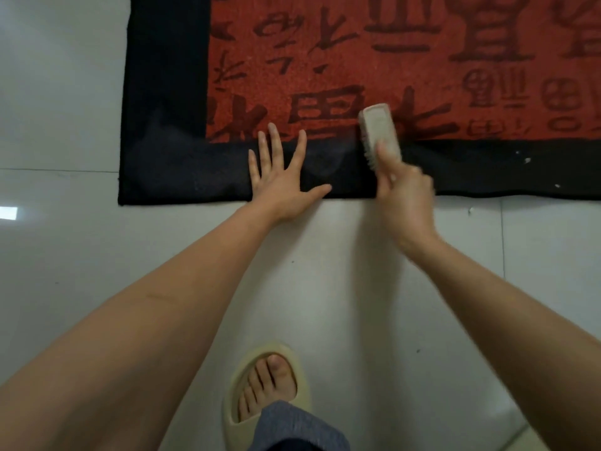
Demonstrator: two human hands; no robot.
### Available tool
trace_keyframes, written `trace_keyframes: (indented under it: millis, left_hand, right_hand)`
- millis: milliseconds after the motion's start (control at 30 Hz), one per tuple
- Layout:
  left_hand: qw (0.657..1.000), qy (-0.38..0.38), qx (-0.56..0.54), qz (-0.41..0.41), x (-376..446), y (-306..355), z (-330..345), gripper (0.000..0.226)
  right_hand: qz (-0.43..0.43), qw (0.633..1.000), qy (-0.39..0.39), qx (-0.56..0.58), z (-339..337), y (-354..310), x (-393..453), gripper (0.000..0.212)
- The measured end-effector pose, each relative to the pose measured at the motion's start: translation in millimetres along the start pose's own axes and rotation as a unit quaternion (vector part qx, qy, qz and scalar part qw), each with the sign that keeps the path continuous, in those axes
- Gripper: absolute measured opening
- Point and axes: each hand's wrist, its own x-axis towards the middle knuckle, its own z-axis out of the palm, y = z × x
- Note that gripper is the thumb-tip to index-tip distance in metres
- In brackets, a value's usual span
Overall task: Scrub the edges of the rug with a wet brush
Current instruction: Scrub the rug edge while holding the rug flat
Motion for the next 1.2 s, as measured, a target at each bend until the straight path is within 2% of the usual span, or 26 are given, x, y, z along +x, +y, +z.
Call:
trace_keyframes:
  millis: [67, 133, 200, 267, 300, 367, 433, 500, 567, 600, 700, 733, 767, 833, 867, 900, 967, 1033, 1133, 1200]
  left_hand:
    - [1.000, -0.019, -0.001, -0.011, 0.3, 2.1, -4.1, 0.103]
    - [0.999, -0.046, 0.000, -0.027, 1.2, 6.4, -11.2, 0.106]
    - [0.996, -0.067, 0.005, -0.055, 2.1, 16.1, -19.3, 0.109]
    - [0.992, -0.090, 0.015, -0.081, 6.7, 29.9, -28.1, 0.112]
    - [0.991, -0.100, 0.023, -0.086, 9.1, 36.5, -32.8, 0.112]
    - [0.991, -0.108, 0.036, -0.075, 13.9, 45.2, -44.9, 0.111]
    - [0.990, -0.120, 0.032, -0.063, 16.1, 48.8, -54.0, 0.116]
    - [0.989, -0.133, 0.036, -0.054, 16.3, 50.2, -56.4, 0.129]
    - [0.987, -0.141, 0.053, -0.055, 17.2, 49.6, -57.7, 0.135]
    - [0.987, -0.140, 0.063, -0.054, 19.1, 47.7, -58.3, 0.136]
    - [0.988, -0.128, 0.076, -0.032, 21.5, 35.0, -57.0, 0.139]
    - [0.990, -0.118, 0.072, -0.027, 20.6, 29.1, -54.2, 0.141]
    - [0.991, -0.111, 0.064, -0.029, 18.3, 22.7, -50.5, 0.144]
    - [0.994, -0.090, 0.052, -0.047, 12.0, 11.2, -41.5, 0.148]
    - [0.994, -0.073, 0.050, -0.058, 10.3, 6.3, -36.4, 0.150]
    - [0.995, -0.059, 0.045, -0.068, 8.4, 2.6, -32.5, 0.151]
    - [0.995, -0.041, 0.041, -0.077, 5.6, -2.5, -27.7, 0.155]
    - [0.995, -0.024, 0.033, -0.088, 2.5, -6.2, -22.4, 0.158]
    - [0.994, -0.021, 0.021, -0.105, -1.3, -4.2, -19.8, 0.161]
    - [0.993, -0.024, 0.017, -0.112, -2.0, -3.7, -18.4, 0.162]
  right_hand:
    - [-0.069, 0.996, -0.057, 0.023, 22.7, -19.3, -17.7, 0.047]
    - [-0.117, 0.990, -0.076, -0.009, 15.8, -10.7, -12.5, 0.047]
    - [-0.064, 0.995, -0.056, -0.057, -2.2, 9.2, 13.8, 0.048]
    - [0.003, 0.999, -0.029, -0.031, -2.8, 5.2, 17.7, 0.045]
    - [-0.003, 1.000, -0.023, -0.012, 7.4, -4.8, 7.0, 0.045]
    - [-0.067, 0.995, -0.065, 0.028, 28.4, -26.9, -19.6, 0.050]
    - [-0.113, 0.988, -0.101, 0.001, 19.5, -21.2, -22.0, 0.053]
    - [-0.050, 0.994, -0.080, -0.055, -7.7, 4.0, 7.5, 0.050]
    - [0.016, 0.999, -0.031, -0.026, -22.0, 13.3, 17.7, 0.048]
    - [-0.004, 0.999, -0.027, -0.021, -18.4, 6.7, 10.4, 0.048]
    - [-0.149, 0.976, -0.155, -0.043, 3.9, -11.6, -16.8, 0.053]
    - [-0.171, 0.968, -0.169, -0.073, 1.4, -9.0, -9.9, 0.055]
    - [-0.156, 0.970, -0.158, -0.104, -6.0, -3.1, 8.0, 0.055]
    - [-0.082, 0.989, -0.096, -0.082, -15.4, 3.0, 35.7, 0.051]
    - [-0.068, 0.993, -0.071, -0.058, -14.8, 0.6, 39.1, 0.048]
    - [-0.098, 0.990, -0.082, -0.058, -8.3, -5.7, 33.5, 0.047]
    - [-0.208, 0.958, -0.182, -0.080, 0.1, -14.3, 15.2, 0.044]
    - [-0.263, 0.922, -0.253, -0.127, -20.6, -11.0, 25.9, 0.039]
    - [-0.287, 0.905, -0.234, -0.210, -60.9, -7.7, 81.5, 0.034]
    - [-0.306, 0.899, -0.215, -0.228, -60.9, -14.2, 88.8, 0.036]
